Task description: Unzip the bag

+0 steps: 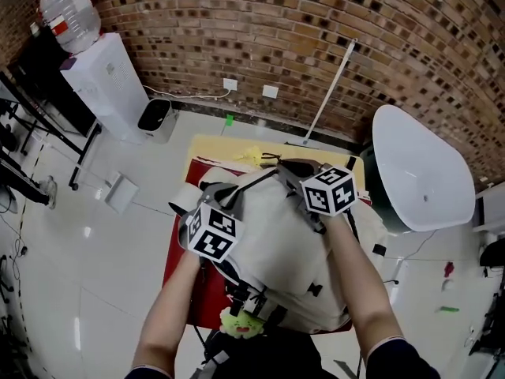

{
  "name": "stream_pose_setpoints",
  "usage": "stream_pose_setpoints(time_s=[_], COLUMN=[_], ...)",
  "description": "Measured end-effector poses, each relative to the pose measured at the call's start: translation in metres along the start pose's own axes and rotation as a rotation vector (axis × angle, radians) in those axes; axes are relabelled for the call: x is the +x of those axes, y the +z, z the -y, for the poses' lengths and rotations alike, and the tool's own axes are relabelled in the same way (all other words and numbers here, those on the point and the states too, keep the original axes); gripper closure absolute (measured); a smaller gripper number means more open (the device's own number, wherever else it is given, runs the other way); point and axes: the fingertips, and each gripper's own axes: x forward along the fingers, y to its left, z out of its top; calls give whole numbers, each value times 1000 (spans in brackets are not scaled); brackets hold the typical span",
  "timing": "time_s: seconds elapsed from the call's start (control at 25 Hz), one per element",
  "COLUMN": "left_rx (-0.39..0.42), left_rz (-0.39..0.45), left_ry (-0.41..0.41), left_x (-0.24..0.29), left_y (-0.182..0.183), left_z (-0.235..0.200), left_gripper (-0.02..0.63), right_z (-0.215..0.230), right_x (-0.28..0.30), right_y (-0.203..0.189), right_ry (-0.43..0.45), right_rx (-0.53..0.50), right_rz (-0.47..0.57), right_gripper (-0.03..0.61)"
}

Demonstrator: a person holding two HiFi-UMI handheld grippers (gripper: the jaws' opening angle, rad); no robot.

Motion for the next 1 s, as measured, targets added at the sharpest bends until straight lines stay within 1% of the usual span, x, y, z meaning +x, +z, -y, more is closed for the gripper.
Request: stream_pose_setpoints(time_s=[0.2, 0.52, 0.72, 0.88, 1.0], left_rx=[-37, -68, -97, -119, -141], left_rz=[24, 25, 15, 5, 11], left_ry=[-25, -38, -43, -47, -53], left_x=[-8, -12, -12, -11, -8], left_y=[1, -6, -13, -17, -20], left_z=[-6, -18, -22, -21, -19], left_gripper=[592, 592, 592, 592, 591], right_z=[20, 39, 49, 50, 50], right_x=[-4, -18, -27, -31, -32], right_y=[-14, -45, -66, -81, -87], right_ry=[-38, -84, -119, -131, -147], right_rx=[74, 122, 134, 133, 115], right_rz=[-61, -244, -327, -394, -406], right_gripper=[555, 554, 554, 554, 552])
